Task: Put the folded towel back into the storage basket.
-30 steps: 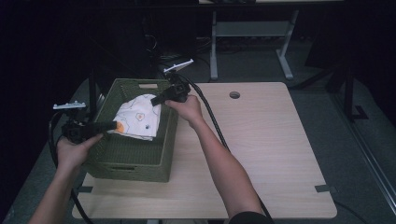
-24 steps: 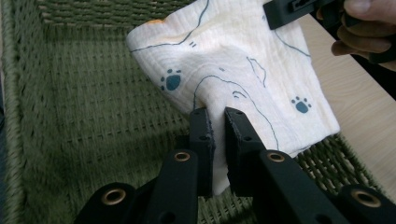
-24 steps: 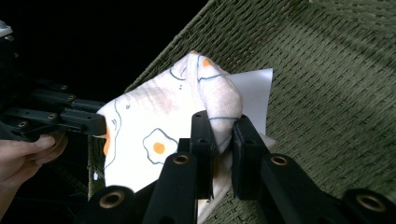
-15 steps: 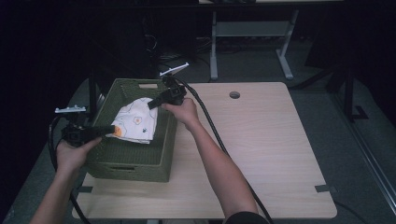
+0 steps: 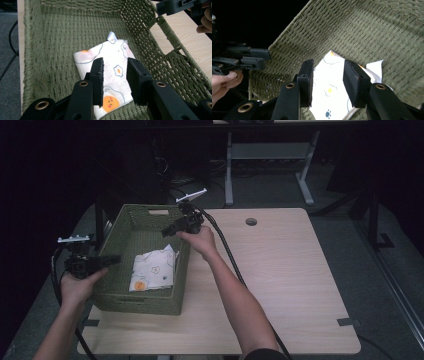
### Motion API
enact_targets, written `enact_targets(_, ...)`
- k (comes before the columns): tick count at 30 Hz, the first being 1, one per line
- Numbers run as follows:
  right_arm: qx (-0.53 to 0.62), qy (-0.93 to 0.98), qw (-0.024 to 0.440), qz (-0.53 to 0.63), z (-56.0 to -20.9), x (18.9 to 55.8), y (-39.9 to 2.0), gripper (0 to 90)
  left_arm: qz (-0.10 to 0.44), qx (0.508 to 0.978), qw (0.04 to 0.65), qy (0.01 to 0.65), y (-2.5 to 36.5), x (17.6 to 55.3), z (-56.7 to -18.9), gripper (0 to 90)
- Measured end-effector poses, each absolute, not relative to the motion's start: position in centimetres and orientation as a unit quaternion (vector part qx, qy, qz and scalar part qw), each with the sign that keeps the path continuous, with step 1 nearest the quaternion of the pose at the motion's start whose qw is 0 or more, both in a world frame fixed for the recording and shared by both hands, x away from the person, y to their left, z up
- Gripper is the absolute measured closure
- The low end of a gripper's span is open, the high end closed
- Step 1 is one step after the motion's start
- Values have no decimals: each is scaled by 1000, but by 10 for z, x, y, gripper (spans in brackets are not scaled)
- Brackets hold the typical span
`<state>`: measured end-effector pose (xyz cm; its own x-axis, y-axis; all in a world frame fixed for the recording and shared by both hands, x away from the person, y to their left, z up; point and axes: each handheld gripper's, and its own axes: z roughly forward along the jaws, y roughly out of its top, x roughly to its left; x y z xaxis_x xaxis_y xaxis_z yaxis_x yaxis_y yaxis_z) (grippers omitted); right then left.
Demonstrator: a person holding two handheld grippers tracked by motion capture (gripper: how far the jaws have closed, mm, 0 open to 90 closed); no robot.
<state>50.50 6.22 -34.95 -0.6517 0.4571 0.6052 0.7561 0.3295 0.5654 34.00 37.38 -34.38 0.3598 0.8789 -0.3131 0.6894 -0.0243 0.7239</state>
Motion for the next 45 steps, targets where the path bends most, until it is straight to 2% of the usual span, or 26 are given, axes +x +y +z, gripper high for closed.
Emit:
enact_targets(12,-374,-791,164,-456,-332,498,39,596,115,713,436,537,360,340,-330,646)
enact_targets(21,-374,-784,145,-473,-317,493,13,549,103,704,463,528,353,338,-324,587)
enact_targets(32,-387,-769,148,-486,-321,488,-19,524,99,709,465,521,341,337,-322,541)
enact_targets(45,-403,-752,151,-499,-327,482,-60,481,87,727,462,500,301,344,-316,504)
